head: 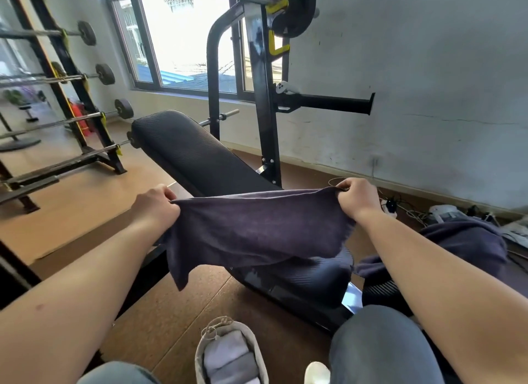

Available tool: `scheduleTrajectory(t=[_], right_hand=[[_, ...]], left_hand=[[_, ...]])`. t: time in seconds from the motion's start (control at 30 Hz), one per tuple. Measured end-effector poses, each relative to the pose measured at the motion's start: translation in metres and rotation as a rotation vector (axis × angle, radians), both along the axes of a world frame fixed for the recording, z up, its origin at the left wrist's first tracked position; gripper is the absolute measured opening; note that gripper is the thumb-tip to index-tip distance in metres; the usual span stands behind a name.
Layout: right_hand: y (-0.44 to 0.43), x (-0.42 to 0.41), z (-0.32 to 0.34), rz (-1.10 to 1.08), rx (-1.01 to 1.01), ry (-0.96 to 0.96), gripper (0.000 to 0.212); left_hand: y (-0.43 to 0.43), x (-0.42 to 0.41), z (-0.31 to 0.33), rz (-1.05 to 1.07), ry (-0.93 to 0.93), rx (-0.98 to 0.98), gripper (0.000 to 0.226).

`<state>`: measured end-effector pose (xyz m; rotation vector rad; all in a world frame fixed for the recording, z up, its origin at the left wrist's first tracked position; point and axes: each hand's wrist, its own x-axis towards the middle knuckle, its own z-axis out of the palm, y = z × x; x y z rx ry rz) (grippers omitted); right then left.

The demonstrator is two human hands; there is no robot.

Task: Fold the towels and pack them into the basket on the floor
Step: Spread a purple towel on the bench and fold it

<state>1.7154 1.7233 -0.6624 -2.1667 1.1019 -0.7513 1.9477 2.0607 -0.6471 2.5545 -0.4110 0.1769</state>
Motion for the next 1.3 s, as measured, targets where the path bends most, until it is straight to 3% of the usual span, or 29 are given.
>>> scheduleTrajectory(t=[0.17, 0.33, 0.4, 0.5, 0.63, 0.83, 0.97, 1.07, 1.3], right_hand=[[0.019, -0.005, 0.010, 0.080, 0.068, 0.001, 0.038], [0.023, -0.014, 0.017, 0.160, 0.085, 0.026, 0.034], [0.024, -0.013, 0.018, 0.216, 0.152, 0.032, 0.023], [0.026, -0.011, 0.017, 0.445, 0.225, 0.164, 0.017], [0.035, -0.008, 0.012, 0.612, 0.280, 0.266, 0.007], [0.044, 0.007, -0.011, 0.553, 0.267, 0.313, 0.010], [0.055, 0.026, -0.032, 0.485, 0.412, 0.159, 0.016], [0.062, 0.046, -0.045, 0.398, 0.430, 0.082, 0.018], [0.053, 0.089, -0.077, 0.296, 0.248, 0.095, 0.016]], left_hand=[[0.005, -0.015, 0.006, -0.068, 0.038, -0.044, 0.024], [0.014, -0.013, 0.009, -0.069, -0.061, 0.053, 0.017], [0.018, -0.006, 0.008, -0.009, -0.070, 0.055, 0.016], [0.021, 0.003, 0.008, 0.191, -0.098, -0.051, 0.013], [0.023, 0.014, 0.017, 0.434, 0.041, -0.365, 0.022], [0.014, 0.011, 0.023, 0.558, 0.141, -0.796, 0.028], [0.010, 0.023, 0.026, 0.653, 0.145, -1.048, 0.028], [0.004, 0.034, 0.026, 0.597, 0.050, -1.080, 0.026], [-0.016, 0.088, 0.023, 0.526, -0.108, -0.944, 0.033]])
